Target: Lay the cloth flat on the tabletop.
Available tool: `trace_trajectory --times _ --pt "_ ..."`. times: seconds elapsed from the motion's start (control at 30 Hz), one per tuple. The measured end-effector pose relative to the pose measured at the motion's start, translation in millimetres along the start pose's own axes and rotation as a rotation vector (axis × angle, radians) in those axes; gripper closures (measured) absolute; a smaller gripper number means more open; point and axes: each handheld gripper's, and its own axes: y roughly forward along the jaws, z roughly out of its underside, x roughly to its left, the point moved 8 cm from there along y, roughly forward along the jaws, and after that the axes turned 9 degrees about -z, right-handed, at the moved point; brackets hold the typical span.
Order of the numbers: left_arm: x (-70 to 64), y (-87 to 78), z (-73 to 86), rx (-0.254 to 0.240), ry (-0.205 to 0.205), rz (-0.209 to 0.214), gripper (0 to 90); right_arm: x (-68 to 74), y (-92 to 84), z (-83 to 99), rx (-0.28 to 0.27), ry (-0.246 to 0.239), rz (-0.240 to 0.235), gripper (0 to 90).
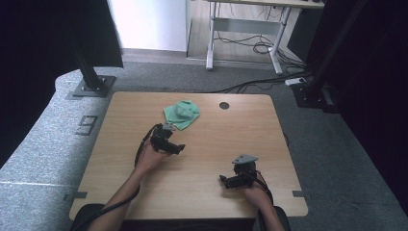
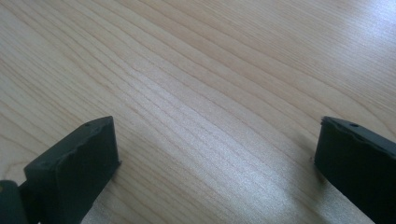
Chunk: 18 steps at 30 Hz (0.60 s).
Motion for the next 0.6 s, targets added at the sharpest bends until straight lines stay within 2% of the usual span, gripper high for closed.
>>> trace_trajectory --times 0.27,0.6 --pt "4.5 20.2 -12.7 0.001 0.011 -0.002 6.2 0.0 0.0 -0.1 0.000 0.000 0.000 0.0" --pt "3.2 35.2 -28.5 -0.019 0.024 0.015 6.1 -0.2 0.1 -0.1 -0.001 -0.003 0.000 0.0"
